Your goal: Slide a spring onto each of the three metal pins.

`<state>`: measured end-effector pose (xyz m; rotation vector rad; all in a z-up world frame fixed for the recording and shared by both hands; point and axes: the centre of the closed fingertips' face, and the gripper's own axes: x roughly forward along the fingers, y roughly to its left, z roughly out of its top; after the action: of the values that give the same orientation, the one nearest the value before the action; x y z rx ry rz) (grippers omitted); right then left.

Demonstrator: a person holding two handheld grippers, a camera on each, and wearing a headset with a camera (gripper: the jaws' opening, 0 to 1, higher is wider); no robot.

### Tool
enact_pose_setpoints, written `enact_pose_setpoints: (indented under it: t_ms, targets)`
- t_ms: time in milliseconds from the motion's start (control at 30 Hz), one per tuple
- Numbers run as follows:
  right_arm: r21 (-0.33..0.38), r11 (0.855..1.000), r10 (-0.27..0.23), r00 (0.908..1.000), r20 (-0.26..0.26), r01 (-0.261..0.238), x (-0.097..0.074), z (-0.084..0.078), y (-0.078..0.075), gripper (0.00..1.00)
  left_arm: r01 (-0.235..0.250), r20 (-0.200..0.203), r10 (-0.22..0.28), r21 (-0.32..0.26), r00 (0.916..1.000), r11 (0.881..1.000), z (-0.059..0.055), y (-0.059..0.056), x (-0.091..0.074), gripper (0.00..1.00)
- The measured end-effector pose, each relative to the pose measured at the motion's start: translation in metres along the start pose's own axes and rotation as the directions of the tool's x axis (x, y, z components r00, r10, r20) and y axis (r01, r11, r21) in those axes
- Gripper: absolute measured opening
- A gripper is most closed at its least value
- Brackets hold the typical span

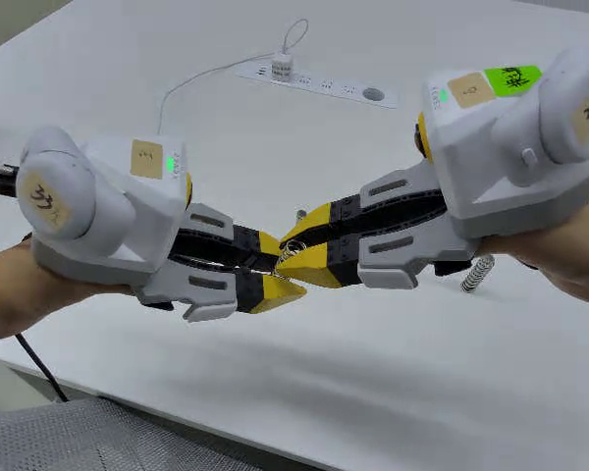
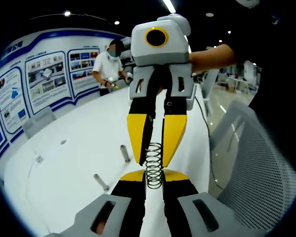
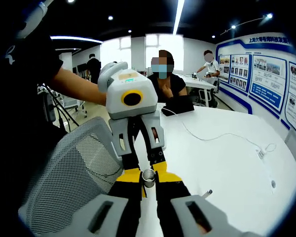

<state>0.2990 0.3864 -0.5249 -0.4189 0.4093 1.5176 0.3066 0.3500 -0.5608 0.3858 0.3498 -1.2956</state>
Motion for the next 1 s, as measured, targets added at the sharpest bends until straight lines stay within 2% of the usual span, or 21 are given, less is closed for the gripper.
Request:
enact_pose_setpoints:
  t_ms: [100, 300, 500, 667, 900, 1000]
  targets:
    - [-0.007, 1.000, -0.005, 1.0000, 0.001, 0.005, 0.000, 0.004, -0.003, 0.10, -0.003, -0.019, 0.003, -0.006, 0.9998, 1.000, -0.007, 0.001, -0.004, 0.17]
    - [-0.003, 1.000, -0.031, 0.9995, -0.004, 0.031, -0.002, 0.004, -0.013, 0.10, -0.036, -0.009, 0.036, -0.039, 0.9993, 0.999, -0.012, 0.010, -0.016, 0.25]
    - [0.005, 0.998, -0.067, 0.9976, -0.017, 0.067, -0.004, 0.002, -0.025, 0.11, -0.077, -0.011, 0.077, -0.060, 0.9970, 0.995, -0.020, 0.018, -0.026, 0.37]
    - [0.017, 0.994, -0.106, 0.9937, -0.039, 0.106, -0.010, -0.005, -0.041, 0.11, -0.099, -0.008, 0.099, -0.081, 0.9950, 0.992, -0.025, 0.023, -0.032, 0.46]
    - [0.039, 0.982, -0.182, 0.9814, -0.063, 0.184, -0.017, -0.011, -0.077, 0.11, -0.147, -0.009, 0.147, -0.114, 0.9891, 0.983, -0.031, 0.038, -0.039, 0.62]
    - [0.059, 0.975, -0.208, 0.9757, -0.067, 0.212, -0.017, -0.012, -0.092, 0.11, -0.145, 0.001, 0.146, -0.139, 0.9892, 0.980, -0.030, 0.042, -0.040, 0.70]
